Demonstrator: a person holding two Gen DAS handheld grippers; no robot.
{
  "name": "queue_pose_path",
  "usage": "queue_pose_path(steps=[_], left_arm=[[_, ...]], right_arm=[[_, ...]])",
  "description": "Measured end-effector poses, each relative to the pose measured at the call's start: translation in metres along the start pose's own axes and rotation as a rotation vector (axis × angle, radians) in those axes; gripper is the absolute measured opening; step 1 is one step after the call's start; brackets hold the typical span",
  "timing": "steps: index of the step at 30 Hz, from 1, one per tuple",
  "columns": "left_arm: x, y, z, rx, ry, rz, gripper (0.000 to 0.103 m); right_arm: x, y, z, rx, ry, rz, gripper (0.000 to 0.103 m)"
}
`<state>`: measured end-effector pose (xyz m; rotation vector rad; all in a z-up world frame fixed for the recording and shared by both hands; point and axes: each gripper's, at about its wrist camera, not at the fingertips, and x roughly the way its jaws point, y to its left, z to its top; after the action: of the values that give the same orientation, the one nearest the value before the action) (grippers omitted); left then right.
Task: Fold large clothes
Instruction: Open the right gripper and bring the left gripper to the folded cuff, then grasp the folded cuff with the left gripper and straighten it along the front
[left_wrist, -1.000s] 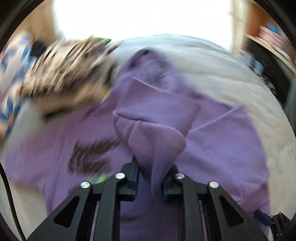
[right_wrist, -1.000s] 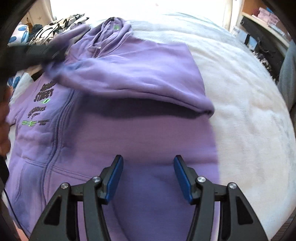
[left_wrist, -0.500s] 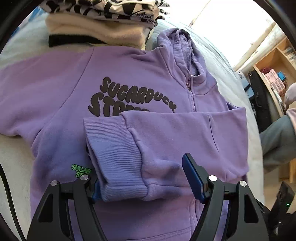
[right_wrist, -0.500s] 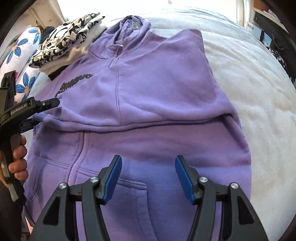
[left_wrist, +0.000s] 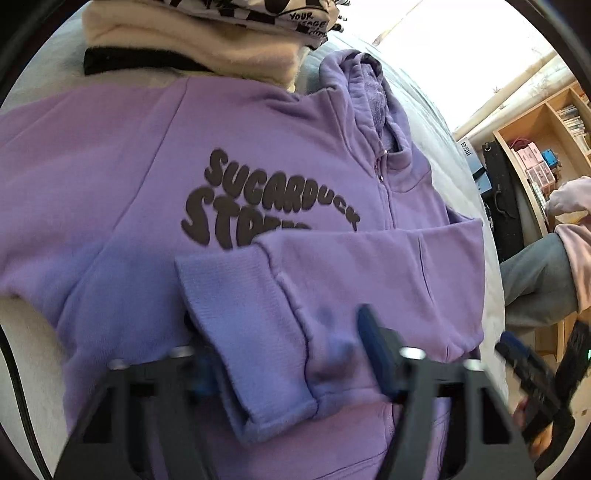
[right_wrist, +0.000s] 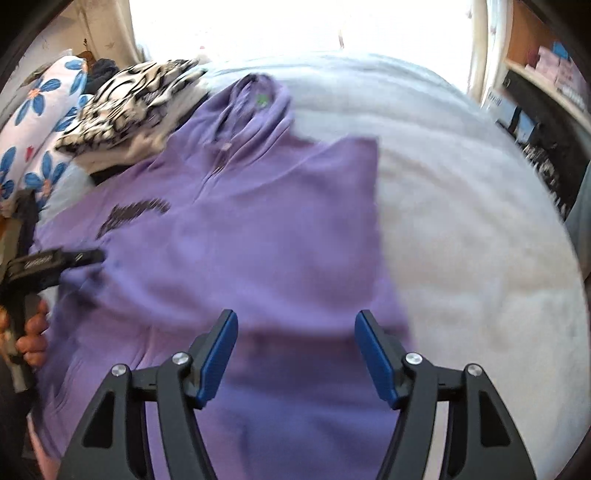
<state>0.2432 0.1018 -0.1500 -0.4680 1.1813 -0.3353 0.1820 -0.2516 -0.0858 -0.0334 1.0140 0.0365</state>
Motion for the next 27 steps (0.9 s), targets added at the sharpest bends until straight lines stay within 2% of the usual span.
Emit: queue_pose_path(steps=[1, 5, 8, 13, 14, 15, 16, 18, 20, 22, 23, 24, 25, 26, 27], left_arm=[[0.000, 0.000, 0.003, 0.000, 0.006, 0.002, 0.031], [0.001, -0.006, 0.014, 0.015, 0.001, 0.016, 0.019], [-0.002, -0.022, 0.021, 0.091, -0.026, 0.063, 0.015], [-0.016, -0.062, 0.036, 0.248, -0.141, 0.155, 0.013], [-0.020, -0.071, 0.042, 0.276, -0.169, 0.165, 0.012], [-0.023, -0.077, 0.047, 0.293, -0.191, 0.170, 0.012], [-0.028, -0.083, 0.052, 0.307, -0.220, 0.178, 0.012], [-0.034, -0.090, 0.064, 0.327, -0.280, 0.182, 0.012], [-0.030, -0.087, 0.072, 0.319, -0.285, 0.171, 0.012], [-0.007, -0.079, 0.076, 0.311, -0.233, 0.196, 0.013], [0.014, -0.070, 0.077, 0.296, -0.171, 0.239, 0.015], [0.030, -0.062, 0.077, 0.281, -0.123, 0.265, 0.016], [0.048, -0.051, 0.076, 0.257, -0.066, 0.290, 0.020], [0.056, -0.042, 0.075, 0.237, -0.051, 0.280, 0.020], [0.054, -0.037, 0.074, 0.217, -0.071, 0.249, 0.021]], right_arm=[[0.005, -0.004, 0.008, 0.001, -0.003, -0.008, 0.066], [0.047, -0.023, 0.050, 0.019, 0.031, -0.080, 0.067], [0.079, -0.037, 0.071, 0.064, 0.078, -0.071, 0.067], [0.113, -0.048, 0.084, 0.103, 0.129, -0.028, 0.065], [0.116, -0.049, 0.084, 0.115, 0.131, -0.007, 0.058], [0.119, -0.052, 0.084, 0.134, 0.133, 0.050, 0.022], [0.119, -0.056, 0.084, 0.163, 0.137, 0.062, 0.016], [0.109, -0.061, 0.084, 0.198, 0.079, 0.022, 0.016], [0.104, -0.070, 0.081, 0.249, 0.040, 0.010, 0.016], [0.113, -0.073, 0.076, 0.268, 0.050, -0.015, 0.017], [0.120, -0.072, 0.076, 0.267, 0.066, -0.028, 0.018], [0.124, -0.071, 0.074, 0.261, 0.070, -0.047, 0.021], [0.125, -0.070, 0.073, 0.257, 0.068, -0.062, 0.028], [0.122, -0.070, 0.073, 0.260, 0.066, -0.067, 0.032], [0.117, -0.071, 0.074, 0.264, 0.074, -0.065, 0.039]])
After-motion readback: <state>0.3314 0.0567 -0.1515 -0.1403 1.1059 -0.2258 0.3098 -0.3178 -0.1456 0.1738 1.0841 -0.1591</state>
